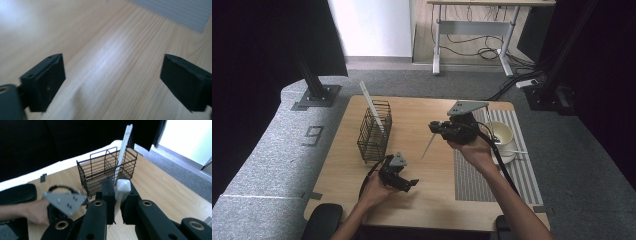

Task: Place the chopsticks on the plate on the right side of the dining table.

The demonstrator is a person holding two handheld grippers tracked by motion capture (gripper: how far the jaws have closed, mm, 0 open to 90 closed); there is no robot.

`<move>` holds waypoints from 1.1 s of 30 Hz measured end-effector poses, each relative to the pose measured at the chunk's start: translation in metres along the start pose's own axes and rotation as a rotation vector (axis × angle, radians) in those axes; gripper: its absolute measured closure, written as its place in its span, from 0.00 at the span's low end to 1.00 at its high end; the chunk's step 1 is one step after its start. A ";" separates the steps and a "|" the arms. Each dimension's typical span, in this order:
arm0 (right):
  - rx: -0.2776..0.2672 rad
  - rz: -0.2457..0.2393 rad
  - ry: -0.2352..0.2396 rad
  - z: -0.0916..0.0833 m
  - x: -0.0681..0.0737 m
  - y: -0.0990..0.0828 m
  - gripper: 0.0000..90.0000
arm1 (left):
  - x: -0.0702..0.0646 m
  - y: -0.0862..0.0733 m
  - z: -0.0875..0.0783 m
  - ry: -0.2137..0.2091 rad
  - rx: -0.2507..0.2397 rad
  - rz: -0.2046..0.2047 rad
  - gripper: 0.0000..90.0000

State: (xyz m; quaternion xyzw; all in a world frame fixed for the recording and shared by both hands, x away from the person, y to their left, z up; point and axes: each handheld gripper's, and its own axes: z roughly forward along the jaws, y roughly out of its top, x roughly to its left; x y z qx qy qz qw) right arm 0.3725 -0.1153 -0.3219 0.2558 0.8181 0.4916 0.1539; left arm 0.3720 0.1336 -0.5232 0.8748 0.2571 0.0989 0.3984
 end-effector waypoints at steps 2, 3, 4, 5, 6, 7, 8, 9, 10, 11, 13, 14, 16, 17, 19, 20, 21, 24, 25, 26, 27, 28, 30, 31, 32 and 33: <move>0.014 0.000 0.009 0.001 0.004 -0.003 0.91 | 0.000 0.005 -0.004 -0.006 -0.038 -0.006 0.16; 0.021 -0.001 0.015 0.002 0.005 -0.005 0.91 | -0.001 0.007 -0.005 -0.015 -0.051 -0.006 0.17; 0.027 -0.003 0.022 0.003 0.007 -0.007 0.91 | -0.001 0.009 -0.006 -0.019 -0.061 -0.005 0.18; 0.034 -0.006 0.027 0.004 0.009 -0.008 0.91 | -0.002 0.010 -0.006 -0.023 -0.067 -0.002 0.19; 0.037 -0.005 0.032 0.005 0.010 -0.009 0.91 | -0.003 0.012 -0.006 -0.032 -0.076 0.004 0.20; 0.047 -0.006 0.042 0.007 0.013 -0.011 0.91 | -0.004 0.013 -0.006 -0.037 -0.084 0.010 0.22; 0.052 -0.006 0.048 0.009 0.015 -0.013 0.91 | -0.005 0.013 -0.006 -0.044 -0.090 0.014 0.24; 0.057 -0.008 0.053 0.010 0.016 -0.013 0.91 | -0.007 0.014 -0.006 -0.052 -0.101 0.018 0.27; 0.065 -0.008 0.060 0.013 0.018 -0.015 0.91 | -0.009 0.015 -0.006 -0.055 -0.107 0.027 0.30; 0.069 -0.010 0.065 0.015 0.020 -0.016 0.91 | -0.010 0.016 -0.006 -0.059 -0.112 0.035 0.33; 0.076 -0.012 0.073 0.018 0.022 -0.017 0.91 | -0.013 0.017 -0.006 -0.059 -0.122 0.047 0.38; 0.080 -0.012 0.080 0.020 0.024 -0.018 0.91 | -0.014 0.017 -0.007 -0.054 -0.125 0.054 0.42; 0.087 -0.011 0.089 0.023 0.026 -0.020 0.91 | -0.014 0.017 -0.008 -0.051 -0.138 0.057 0.49; 0.091 -0.012 0.093 0.025 0.027 -0.021 0.91 | -0.014 0.017 -0.008 -0.052 -0.144 0.058 0.52; 0.094 -0.008 0.100 0.029 0.027 -0.023 0.91 | -0.015 0.017 -0.010 -0.055 -0.161 0.062 0.60; 0.098 -0.003 0.104 0.031 0.027 -0.024 0.91 | -0.015 0.017 -0.010 -0.056 -0.164 0.068 0.64; 0.100 -0.001 0.106 0.032 0.027 -0.024 0.91 | -0.015 0.017 -0.011 -0.056 -0.166 0.073 0.68; 0.103 0.011 0.115 0.037 0.027 -0.026 0.91 | -0.017 0.017 -0.010 -0.075 -0.173 0.088 0.77; 0.103 0.013 0.117 0.038 0.027 -0.026 0.91 | -0.018 0.016 -0.010 -0.076 -0.173 0.094 0.81; 0.103 0.015 0.118 0.039 0.027 -0.027 0.91 | -0.019 0.016 -0.009 -0.077 -0.173 0.102 0.85; 0.103 0.015 0.117 0.039 0.027 -0.027 0.91 | -0.019 0.016 -0.009 -0.080 -0.176 0.106 0.89; 0.103 0.017 0.117 0.040 0.027 -0.027 0.91 | -0.020 0.016 -0.009 -0.080 -0.177 0.107 0.93; 0.101 0.019 0.117 0.041 0.027 -0.027 0.91 | -0.021 0.016 -0.009 -0.085 -0.174 0.125 0.94; 0.100 0.020 0.117 0.041 0.026 -0.028 0.91 | -0.022 0.016 -0.008 -0.088 -0.174 0.131 0.95; 0.098 0.020 0.116 0.041 0.026 -0.028 0.91 | -0.023 0.017 -0.008 -0.094 -0.174 0.132 0.95; 0.097 0.018 0.111 0.041 0.026 -0.028 0.90 | -0.023 0.017 -0.008 -0.102 -0.174 0.129 0.95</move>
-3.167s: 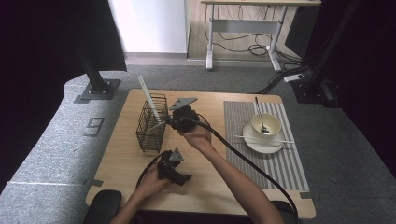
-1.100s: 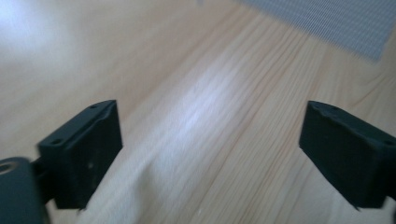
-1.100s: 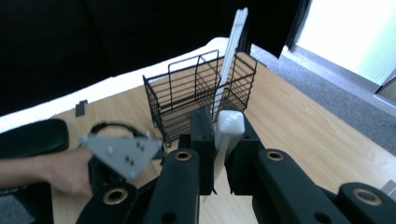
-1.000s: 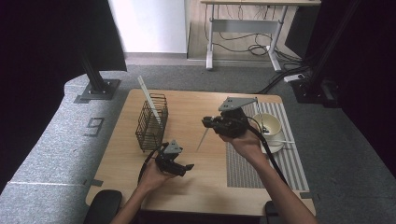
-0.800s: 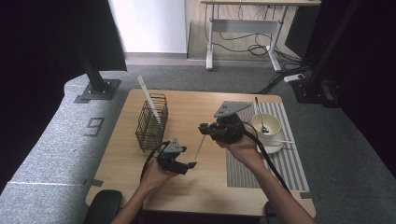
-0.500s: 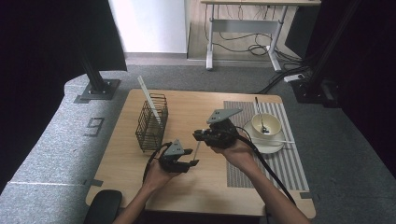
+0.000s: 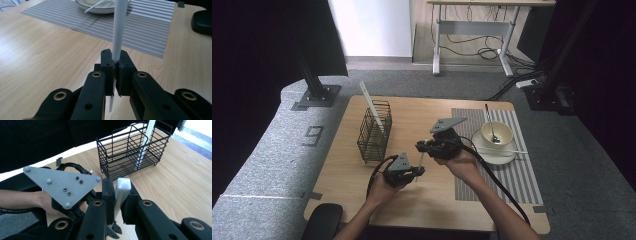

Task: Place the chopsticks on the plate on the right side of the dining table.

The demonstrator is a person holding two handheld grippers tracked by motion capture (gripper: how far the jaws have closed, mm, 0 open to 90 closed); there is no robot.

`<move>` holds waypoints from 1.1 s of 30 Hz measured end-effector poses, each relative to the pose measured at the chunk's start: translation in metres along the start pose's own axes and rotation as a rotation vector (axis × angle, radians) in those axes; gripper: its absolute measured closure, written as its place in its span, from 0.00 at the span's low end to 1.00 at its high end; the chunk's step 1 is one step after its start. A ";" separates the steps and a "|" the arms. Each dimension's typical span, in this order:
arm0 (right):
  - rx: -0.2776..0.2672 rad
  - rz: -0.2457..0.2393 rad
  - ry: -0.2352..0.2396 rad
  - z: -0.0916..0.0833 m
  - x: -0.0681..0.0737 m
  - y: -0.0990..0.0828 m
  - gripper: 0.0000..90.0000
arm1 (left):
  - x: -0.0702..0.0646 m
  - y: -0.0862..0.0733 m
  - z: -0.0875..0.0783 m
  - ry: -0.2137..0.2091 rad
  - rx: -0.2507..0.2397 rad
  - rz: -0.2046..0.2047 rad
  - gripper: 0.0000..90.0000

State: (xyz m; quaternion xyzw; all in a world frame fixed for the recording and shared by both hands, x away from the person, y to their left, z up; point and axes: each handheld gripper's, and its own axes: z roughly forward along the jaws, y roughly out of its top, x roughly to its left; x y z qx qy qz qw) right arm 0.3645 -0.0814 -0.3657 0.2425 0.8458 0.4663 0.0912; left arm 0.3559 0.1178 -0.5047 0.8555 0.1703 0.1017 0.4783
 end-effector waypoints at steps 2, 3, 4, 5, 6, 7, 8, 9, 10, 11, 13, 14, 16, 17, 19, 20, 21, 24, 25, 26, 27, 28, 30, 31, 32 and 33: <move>0.009 -0.029 -0.052 0.000 0.001 0.000 0.82 | 0.000 0.000 0.000 -0.005 0.005 -0.005 0.95; 0.014 -0.041 -0.076 0.001 0.002 0.000 0.76 | 0.000 0.000 0.000 -0.009 0.010 -0.004 0.95; 0.018 -0.053 -0.103 0.001 0.002 0.000 0.70 | 0.000 0.000 0.000 -0.011 0.014 -0.004 0.95; 0.020 -0.063 -0.130 0.001 0.003 -0.001 0.63 | 0.000 0.001 0.000 -0.015 0.021 -0.005 0.95; 0.022 -0.071 -0.161 0.002 0.003 -0.001 0.58 | 0.000 0.001 0.000 -0.018 0.024 -0.009 0.95; 0.024 -0.078 -0.200 0.002 0.002 -0.001 0.50 | 0.000 0.001 0.000 -0.021 0.028 -0.010 0.95; 0.029 -0.079 -0.222 0.002 0.001 -0.001 0.45 | 0.000 0.001 0.000 -0.022 0.034 -0.007 0.95; 0.035 -0.077 -0.233 0.002 0.000 -0.002 0.41 | 0.000 0.001 0.000 -0.024 0.038 -0.006 0.95; 0.041 -0.074 -0.245 0.003 -0.001 -0.002 0.36 | 0.001 0.001 0.000 -0.024 0.042 -0.004 0.95; 0.047 -0.075 -0.268 0.003 -0.002 -0.003 0.30 | 0.001 0.000 0.001 -0.025 0.044 -0.004 0.95; 0.069 -0.095 -0.303 0.004 -0.004 -0.006 0.27 | 0.002 0.000 0.001 -0.029 0.050 -0.006 0.95; 0.069 -0.100 -0.316 0.004 -0.005 -0.008 0.24 | 0.002 -0.001 0.001 -0.032 0.051 -0.008 0.95; 0.076 -0.110 -0.348 0.003 -0.007 -0.012 0.21 | 0.002 -0.001 0.001 -0.033 0.057 -0.010 0.95; 0.078 -0.113 -0.358 0.003 -0.009 -0.014 0.20 | 0.002 -0.002 0.001 -0.034 0.059 -0.005 0.95; 0.083 -0.100 -0.367 0.002 -0.014 -0.018 0.18 | 0.003 -0.003 0.001 -0.034 0.060 -0.003 0.95; 0.085 -0.092 -0.370 0.001 -0.017 -0.020 0.17 | 0.003 -0.003 0.001 -0.034 0.060 0.001 0.95; 0.089 -0.080 -0.375 0.001 -0.019 -0.023 0.17 | 0.003 -0.003 0.001 -0.034 0.057 0.002 0.95; 0.095 -0.058 -0.380 -0.002 -0.027 -0.029 0.16 | 0.004 -0.003 0.000 -0.046 0.055 -0.002 0.95; 0.097 -0.046 -0.378 -0.003 -0.030 -0.033 0.16 | 0.005 -0.004 0.000 -0.050 0.052 -0.004 0.95; 0.096 -0.036 -0.370 -0.004 -0.033 -0.036 0.16 | 0.005 -0.004 -0.001 -0.054 0.051 -0.004 0.95; 0.095 -0.029 -0.365 -0.005 -0.035 -0.038 0.16 | 0.006 -0.004 -0.001 -0.055 0.052 -0.005 0.95; 0.095 -0.020 -0.365 -0.006 -0.038 -0.041 0.15 | 0.006 -0.004 -0.001 -0.056 0.050 -0.005 0.95; 0.096 -0.008 -0.362 -0.007 -0.041 -0.046 0.15 | 0.007 -0.005 -0.002 -0.062 0.050 -0.005 0.95; 0.096 -0.002 -0.361 -0.007 -0.043 -0.049 0.14 | 0.007 -0.005 -0.002 -0.064 0.050 -0.004 0.95; 0.097 0.005 -0.358 -0.008 -0.045 -0.052 0.14 | 0.007 -0.005 -0.002 -0.066 0.051 -0.002 0.95; 0.099 0.012 -0.357 -0.008 -0.047 -0.054 0.14 | 0.007 -0.005 -0.002 -0.067 0.052 -0.001 0.95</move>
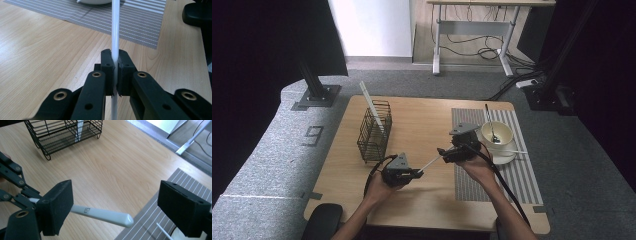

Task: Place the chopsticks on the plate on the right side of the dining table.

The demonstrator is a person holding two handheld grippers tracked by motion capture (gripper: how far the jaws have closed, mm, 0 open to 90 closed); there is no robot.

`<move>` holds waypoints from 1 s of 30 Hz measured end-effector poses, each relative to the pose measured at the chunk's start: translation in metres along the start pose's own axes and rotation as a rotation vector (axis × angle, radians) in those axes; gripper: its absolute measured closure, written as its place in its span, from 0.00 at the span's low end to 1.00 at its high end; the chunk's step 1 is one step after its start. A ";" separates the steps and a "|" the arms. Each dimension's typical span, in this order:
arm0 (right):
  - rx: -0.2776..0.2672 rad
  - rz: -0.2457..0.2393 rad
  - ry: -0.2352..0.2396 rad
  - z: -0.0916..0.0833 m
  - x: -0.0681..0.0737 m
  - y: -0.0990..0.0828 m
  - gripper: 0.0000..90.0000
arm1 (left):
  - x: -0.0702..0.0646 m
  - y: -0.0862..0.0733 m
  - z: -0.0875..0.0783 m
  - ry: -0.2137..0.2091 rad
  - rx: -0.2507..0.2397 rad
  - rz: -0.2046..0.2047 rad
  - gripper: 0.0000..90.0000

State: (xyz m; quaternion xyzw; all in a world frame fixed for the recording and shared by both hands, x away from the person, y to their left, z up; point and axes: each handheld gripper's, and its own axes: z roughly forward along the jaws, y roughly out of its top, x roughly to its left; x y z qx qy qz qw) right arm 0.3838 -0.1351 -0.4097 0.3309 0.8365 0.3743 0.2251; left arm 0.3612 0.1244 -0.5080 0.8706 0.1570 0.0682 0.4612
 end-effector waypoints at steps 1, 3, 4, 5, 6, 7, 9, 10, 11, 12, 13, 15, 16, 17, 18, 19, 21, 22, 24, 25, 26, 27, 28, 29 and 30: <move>0.002 0.006 0.001 0.000 -0.002 -0.002 0.14 | 0.000 0.000 0.000 -0.002 0.002 0.003 0.95; 0.006 0.018 0.006 0.001 -0.004 -0.007 0.14 | 0.000 0.000 0.000 -0.006 0.006 0.008 0.95; 0.010 0.027 0.007 0.002 -0.005 -0.009 0.13 | 0.000 0.000 0.000 -0.008 0.007 0.008 0.95; 0.014 0.031 0.008 0.003 -0.006 -0.011 0.13 | 0.000 0.000 0.000 -0.009 0.010 0.012 0.95; 0.018 0.036 0.011 0.003 -0.007 -0.014 0.13 | -0.001 0.000 0.000 -0.010 0.012 0.015 0.95; 0.022 0.040 0.011 0.004 -0.008 -0.016 0.13 | -0.001 0.000 0.000 -0.011 0.012 0.015 0.95; 0.028 0.045 0.013 0.005 -0.009 -0.019 0.13 | -0.001 0.000 0.000 -0.014 0.016 0.020 0.95; 0.032 0.047 0.014 0.006 -0.010 -0.021 0.13 | -0.001 0.000 0.000 -0.016 0.016 0.020 0.95; 0.039 0.053 0.013 0.007 -0.010 -0.024 0.13 | -0.001 0.000 0.000 -0.017 0.015 0.019 0.95; 0.045 0.058 0.011 0.008 -0.011 -0.026 0.13 | -0.001 0.001 0.000 -0.019 0.014 0.019 0.95; 0.047 0.061 0.011 0.008 -0.012 -0.028 0.13 | -0.001 0.001 0.000 -0.019 0.016 0.022 0.95; 0.053 0.072 0.012 0.010 -0.013 -0.032 0.14 | -0.002 0.002 0.000 -0.019 0.020 0.022 0.95; 0.055 0.078 0.013 0.011 -0.014 -0.034 0.14 | -0.002 0.002 0.000 -0.019 0.022 0.024 0.95; 0.057 0.083 0.014 0.012 -0.014 -0.036 0.14 | -0.002 0.002 0.001 -0.022 0.028 0.023 0.95; 0.062 0.088 0.011 0.014 -0.014 -0.038 0.14 | -0.002 0.001 0.001 -0.024 0.033 0.025 0.95; 0.068 0.089 0.010 0.015 -0.014 -0.039 0.14 | -0.002 0.001 0.002 -0.024 0.040 0.027 0.95; 0.069 0.090 0.009 0.016 -0.014 -0.040 0.14 | -0.002 0.001 0.003 -0.027 0.049 0.028 0.95; 0.067 0.087 0.013 0.015 -0.014 -0.040 0.14 | -0.002 0.001 0.003 -0.031 0.052 0.026 0.95; 0.062 0.083 0.017 0.013 -0.014 -0.040 0.14 | -0.001 0.001 0.002 -0.032 0.064 0.023 0.95; 0.062 0.081 0.019 0.012 -0.014 -0.040 0.14 | 0.000 0.001 0.002 -0.036 0.071 0.020 0.95; 0.058 0.081 0.023 0.009 -0.015 -0.040 0.14 | 0.001 0.000 0.001 -0.040 0.076 0.018 0.95; 0.055 0.083 0.027 0.007 -0.015 -0.041 0.14 | 0.002 0.000 0.001 -0.044 0.081 0.015 0.95; 0.053 0.086 0.032 0.005 -0.016 -0.042 0.14 | 0.003 -0.001 0.001 -0.049 0.088 0.011 0.95; 0.055 0.086 0.039 0.002 -0.016 -0.043 0.15 | 0.004 -0.001 0.001 -0.055 0.094 0.006 0.95; 0.056 0.090 0.044 0.000 -0.017 -0.045 0.15 | 0.005 -0.002 0.001 -0.059 0.097 0.003 0.95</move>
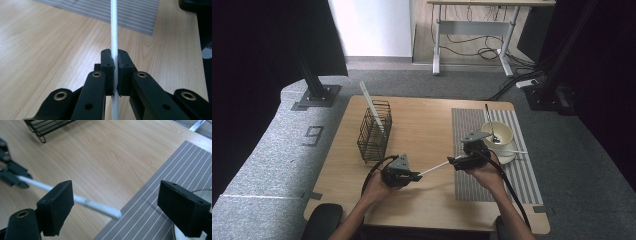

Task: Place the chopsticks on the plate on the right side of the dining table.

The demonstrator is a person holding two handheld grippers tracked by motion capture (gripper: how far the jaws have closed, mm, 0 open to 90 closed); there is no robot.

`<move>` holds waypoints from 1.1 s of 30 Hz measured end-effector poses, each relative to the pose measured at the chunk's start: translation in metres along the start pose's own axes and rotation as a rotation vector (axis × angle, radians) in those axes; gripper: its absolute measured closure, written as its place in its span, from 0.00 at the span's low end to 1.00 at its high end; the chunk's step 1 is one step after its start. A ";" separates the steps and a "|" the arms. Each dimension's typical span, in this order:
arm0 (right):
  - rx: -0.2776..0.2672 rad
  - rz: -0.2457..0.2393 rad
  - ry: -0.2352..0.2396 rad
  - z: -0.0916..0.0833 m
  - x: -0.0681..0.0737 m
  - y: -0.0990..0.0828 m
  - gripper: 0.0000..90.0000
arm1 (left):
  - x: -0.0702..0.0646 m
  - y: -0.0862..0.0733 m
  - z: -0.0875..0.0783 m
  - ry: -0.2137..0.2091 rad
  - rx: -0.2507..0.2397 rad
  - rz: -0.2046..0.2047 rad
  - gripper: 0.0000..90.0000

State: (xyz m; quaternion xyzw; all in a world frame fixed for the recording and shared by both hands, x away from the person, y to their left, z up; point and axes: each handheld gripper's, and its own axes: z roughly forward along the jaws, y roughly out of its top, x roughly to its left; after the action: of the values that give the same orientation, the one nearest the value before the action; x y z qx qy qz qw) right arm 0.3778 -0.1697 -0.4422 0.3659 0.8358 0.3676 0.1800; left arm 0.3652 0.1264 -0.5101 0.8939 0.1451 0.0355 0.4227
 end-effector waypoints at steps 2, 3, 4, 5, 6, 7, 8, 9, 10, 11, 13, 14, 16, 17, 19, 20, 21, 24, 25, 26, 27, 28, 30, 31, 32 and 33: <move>0.007 0.000 0.009 -0.004 -0.001 -0.004 0.17 | 0.002 -0.001 0.000 -0.017 0.015 -0.004 0.95; 0.015 -0.001 0.018 -0.005 -0.001 -0.007 0.19 | 0.003 -0.002 0.000 -0.023 0.023 -0.006 0.95; 0.020 0.003 0.030 -0.007 -0.002 -0.010 0.20 | 0.003 -0.002 0.000 -0.029 0.025 -0.007 0.95; 0.024 0.006 0.036 -0.008 -0.002 -0.012 0.20 | 0.003 -0.002 0.000 -0.037 0.036 -0.001 0.95; 0.032 0.008 0.042 -0.009 -0.002 -0.015 0.20 | 0.004 -0.002 0.000 -0.044 0.045 0.002 0.95; 0.038 0.005 0.049 -0.010 -0.002 -0.018 0.20 | 0.004 -0.003 0.000 -0.050 0.053 0.004 0.95; 0.042 0.004 0.051 -0.011 -0.002 -0.021 0.20 | 0.003 -0.003 0.000 -0.057 0.060 0.008 0.95; 0.048 -0.002 0.052 -0.012 -0.001 -0.023 0.19 | 0.003 -0.003 0.000 -0.061 0.067 0.011 0.95; 0.051 -0.005 0.053 -0.012 0.000 -0.025 0.19 | 0.003 -0.003 0.000 -0.067 0.079 0.018 0.95; 0.059 -0.015 0.060 -0.013 0.001 -0.028 0.18 | 0.003 -0.003 0.001 -0.070 0.086 0.021 0.95; 0.072 -0.024 0.076 -0.014 0.005 -0.033 0.17 | 0.002 -0.003 0.001 -0.081 0.106 0.035 0.95; 0.083 -0.026 0.080 -0.014 0.007 -0.035 0.16 | 0.001 -0.003 0.002 -0.089 0.118 0.041 0.95; 0.108 -0.034 0.107 -0.012 0.011 -0.041 0.15 | 0.000 -0.003 0.003 -0.107 0.134 0.055 0.95; 0.115 -0.040 0.117 -0.011 0.014 -0.044 0.15 | -0.001 -0.003 0.003 -0.118 0.142 0.064 0.95; 0.130 -0.056 0.130 -0.009 0.019 -0.048 0.15 | -0.002 -0.003 0.005 -0.133 0.155 0.073 0.95; 0.134 -0.065 0.134 -0.008 0.022 -0.050 0.15 | -0.003 -0.003 0.005 -0.141 0.163 0.078 0.95; 0.141 -0.077 0.141 -0.007 0.025 -0.052 0.15 | -0.004 -0.003 0.006 -0.150 0.173 0.086 0.95; 0.161 -0.111 0.136 -0.005 0.034 -0.056 0.18 | -0.007 -0.002 0.008 -0.178 0.193 0.105 0.95; 0.167 -0.121 0.134 -0.004 0.036 -0.057 0.19 | -0.008 -0.002 0.009 -0.188 0.199 0.110 0.95; 0.171 -0.133 0.134 -0.003 0.039 -0.058 0.21 | -0.008 -0.002 0.010 -0.196 0.204 0.117 0.95; 0.174 -0.143 0.135 -0.002 0.041 -0.059 0.23 | -0.010 -0.002 0.010 -0.205 0.212 0.124 0.95; 0.180 -0.159 0.141 0.000 0.044 -0.061 0.25 | -0.010 -0.002 0.011 -0.212 0.216 0.128 0.95; 0.195 -0.186 0.149 0.003 0.049 -0.063 0.29 | -0.012 -0.002 0.012 -0.230 0.222 0.139 0.95; 0.204 -0.202 0.158 0.005 0.052 -0.064 0.33 | -0.013 -0.002 0.012 -0.235 0.226 0.144 0.95; 0.212 -0.216 0.165 0.006 0.055 -0.065 0.35 | -0.013 -0.002 0.013 -0.239 0.228 0.148 0.95; 0.216 -0.222 0.169 0.007 0.057 -0.066 0.38 | -0.014 -0.002 0.013 -0.247 0.229 0.155 0.95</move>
State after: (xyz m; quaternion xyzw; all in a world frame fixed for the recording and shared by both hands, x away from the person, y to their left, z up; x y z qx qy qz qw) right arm 0.3128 -0.1545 -0.4979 0.2562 0.9179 0.2829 0.1082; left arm 0.3539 0.1143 -0.5191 0.9422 0.0259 -0.0590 0.3289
